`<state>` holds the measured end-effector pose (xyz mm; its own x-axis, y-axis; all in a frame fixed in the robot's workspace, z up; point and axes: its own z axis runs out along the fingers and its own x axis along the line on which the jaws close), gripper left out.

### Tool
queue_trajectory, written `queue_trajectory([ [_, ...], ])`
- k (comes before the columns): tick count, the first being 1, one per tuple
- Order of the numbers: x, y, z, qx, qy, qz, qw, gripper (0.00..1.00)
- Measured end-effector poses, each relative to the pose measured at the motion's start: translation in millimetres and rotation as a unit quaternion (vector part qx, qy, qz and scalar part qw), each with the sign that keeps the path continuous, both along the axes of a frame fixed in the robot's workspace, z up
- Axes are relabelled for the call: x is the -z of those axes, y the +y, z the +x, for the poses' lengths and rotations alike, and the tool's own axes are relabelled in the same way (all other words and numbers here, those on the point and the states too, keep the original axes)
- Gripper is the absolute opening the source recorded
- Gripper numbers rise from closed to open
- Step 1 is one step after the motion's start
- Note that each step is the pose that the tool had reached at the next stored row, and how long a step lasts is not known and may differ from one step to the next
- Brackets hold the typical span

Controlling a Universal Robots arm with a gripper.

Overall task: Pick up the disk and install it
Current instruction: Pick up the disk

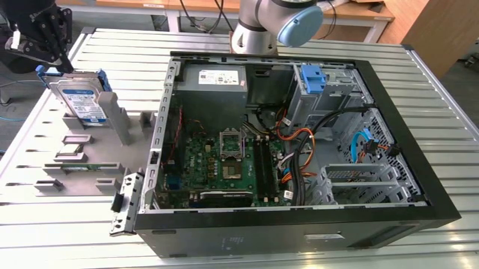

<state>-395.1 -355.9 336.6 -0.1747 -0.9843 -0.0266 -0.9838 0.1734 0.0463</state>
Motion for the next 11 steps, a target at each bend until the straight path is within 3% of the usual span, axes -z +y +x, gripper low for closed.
queue_trajectory([
  [11,1.5,0.0,3.1,-0.019,0.0,0.0015,0.9998,0.11],
])
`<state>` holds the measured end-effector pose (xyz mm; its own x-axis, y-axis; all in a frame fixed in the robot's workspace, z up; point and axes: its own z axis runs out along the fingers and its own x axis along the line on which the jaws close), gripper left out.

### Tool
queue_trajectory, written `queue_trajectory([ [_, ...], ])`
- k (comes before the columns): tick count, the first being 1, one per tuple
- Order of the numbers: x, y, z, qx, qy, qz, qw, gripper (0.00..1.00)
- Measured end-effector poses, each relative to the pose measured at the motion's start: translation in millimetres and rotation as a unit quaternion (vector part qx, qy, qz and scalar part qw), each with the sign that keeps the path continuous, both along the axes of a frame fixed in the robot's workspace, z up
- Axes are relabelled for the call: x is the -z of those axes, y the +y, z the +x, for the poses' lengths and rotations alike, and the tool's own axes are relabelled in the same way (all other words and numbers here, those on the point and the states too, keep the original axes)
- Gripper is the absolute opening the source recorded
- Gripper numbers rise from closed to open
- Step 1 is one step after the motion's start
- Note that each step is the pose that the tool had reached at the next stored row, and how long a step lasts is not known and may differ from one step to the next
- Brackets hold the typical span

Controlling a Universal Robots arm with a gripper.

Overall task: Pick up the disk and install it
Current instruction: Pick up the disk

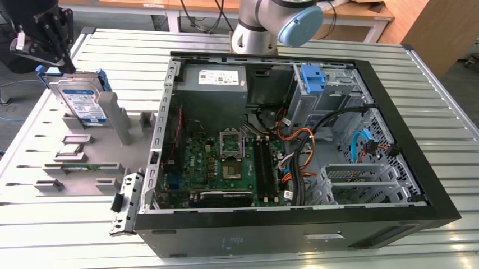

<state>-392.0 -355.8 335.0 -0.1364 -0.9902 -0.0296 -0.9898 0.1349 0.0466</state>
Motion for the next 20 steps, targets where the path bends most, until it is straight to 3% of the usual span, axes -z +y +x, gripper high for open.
queue_trajectory([
  [4,0.6,-0.1,0.4,-0.015,-0.0001,0.0008,0.9999,0.11],
  [8,0.5,0.1,0.8,-0.023,-0.0001,0.0075,0.9997,0.11],
  [20,0.6,-0.1,0.7,-0.023,-0.0001,0.0076,0.9997,0.11],
])
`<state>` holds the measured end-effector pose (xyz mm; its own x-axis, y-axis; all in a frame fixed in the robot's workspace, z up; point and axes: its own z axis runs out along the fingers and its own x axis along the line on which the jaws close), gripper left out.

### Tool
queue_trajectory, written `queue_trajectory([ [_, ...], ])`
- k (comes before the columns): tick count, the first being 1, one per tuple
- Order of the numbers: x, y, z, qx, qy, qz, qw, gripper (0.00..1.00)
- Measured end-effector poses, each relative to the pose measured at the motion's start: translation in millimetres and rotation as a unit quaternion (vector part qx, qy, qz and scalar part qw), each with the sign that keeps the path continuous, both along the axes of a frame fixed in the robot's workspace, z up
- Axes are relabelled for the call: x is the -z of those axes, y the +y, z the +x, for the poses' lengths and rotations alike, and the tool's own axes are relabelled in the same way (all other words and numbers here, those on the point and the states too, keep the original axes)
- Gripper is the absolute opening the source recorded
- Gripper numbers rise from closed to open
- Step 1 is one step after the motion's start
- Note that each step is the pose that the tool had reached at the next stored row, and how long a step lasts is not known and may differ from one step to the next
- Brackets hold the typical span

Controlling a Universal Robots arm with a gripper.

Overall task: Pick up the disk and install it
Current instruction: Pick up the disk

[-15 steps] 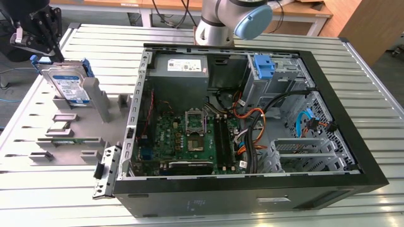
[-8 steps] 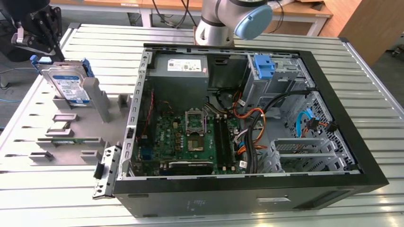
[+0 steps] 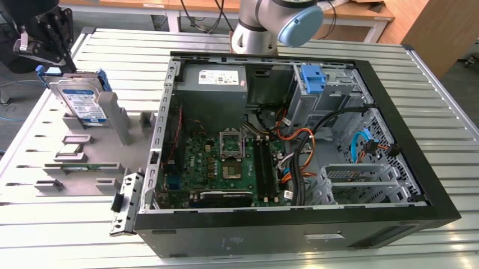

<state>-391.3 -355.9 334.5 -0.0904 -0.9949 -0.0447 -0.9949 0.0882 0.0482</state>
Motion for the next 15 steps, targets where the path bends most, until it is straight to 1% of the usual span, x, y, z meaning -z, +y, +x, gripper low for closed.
queue_trajectory([
  [1,0.0,0.0,0.0,0.0,0.0,0.0,1.0,0.11],
  [3,0.0,0.0,0.0,0.0,0.0,0.0,1.0,0.24],
  [4,0.0,0.0,0.0,0.0,0.0,0.0,1.0,0.24],
  [6,0.0,0.0,-0.1,0.0,0.0,0.0,1.0,0.35],
  [7,0.0,0.0,-0.1,0.0,0.0,0.0,1.0,0.35],
  [8,0.0,0.0,-0.1,0.0,-0.0001,0.0,1.0,0.41],
  [9,0.0,0.0,-0.1,0.0,0.0,0.0,1.0,0.41],
  [11,0.0,0.0,-0.1,0.0,0.0,0.0,1.0,0.53],
  [12,0.0,0.0,-0.1,0.0,0.0,0.0,1.0,0.53],
  [13,0.0,0.0,-0.1,0.0,0.0,0.0,1.0,0.59],
  [15,0.0,0.0,-0.1,0.0,0.0,0.0,1.0,0.59],
])
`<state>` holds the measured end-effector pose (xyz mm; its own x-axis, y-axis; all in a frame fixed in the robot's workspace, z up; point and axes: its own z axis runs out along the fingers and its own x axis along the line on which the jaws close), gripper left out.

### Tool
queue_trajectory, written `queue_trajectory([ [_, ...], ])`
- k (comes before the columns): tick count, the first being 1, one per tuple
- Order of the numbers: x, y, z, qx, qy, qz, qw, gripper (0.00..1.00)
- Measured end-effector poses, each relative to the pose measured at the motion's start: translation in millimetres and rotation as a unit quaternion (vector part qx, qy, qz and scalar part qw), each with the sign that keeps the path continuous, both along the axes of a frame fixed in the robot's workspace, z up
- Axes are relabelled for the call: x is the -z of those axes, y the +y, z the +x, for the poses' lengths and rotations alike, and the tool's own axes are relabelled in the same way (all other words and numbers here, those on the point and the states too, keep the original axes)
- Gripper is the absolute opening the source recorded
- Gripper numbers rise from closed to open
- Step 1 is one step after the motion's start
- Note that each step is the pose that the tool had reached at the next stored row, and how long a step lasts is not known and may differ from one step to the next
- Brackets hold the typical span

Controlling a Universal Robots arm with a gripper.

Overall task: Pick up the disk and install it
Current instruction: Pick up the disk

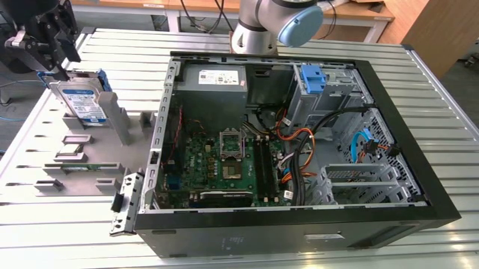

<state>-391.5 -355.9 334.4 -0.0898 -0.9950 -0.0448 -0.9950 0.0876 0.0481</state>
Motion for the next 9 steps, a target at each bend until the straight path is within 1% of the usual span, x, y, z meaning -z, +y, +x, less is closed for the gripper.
queue_trajectory([
  [1,0.0,0.0,0.0,-0.002,0.0001,0.0,1.0,0.59],
  [5,1.0,0.1,0.0,-0.027,0.0,0.0001,0.9996,0.59],
  [9,3.1,0.7,-0.3,-0.035,0.0,0.0002,0.9994,0.59],
])
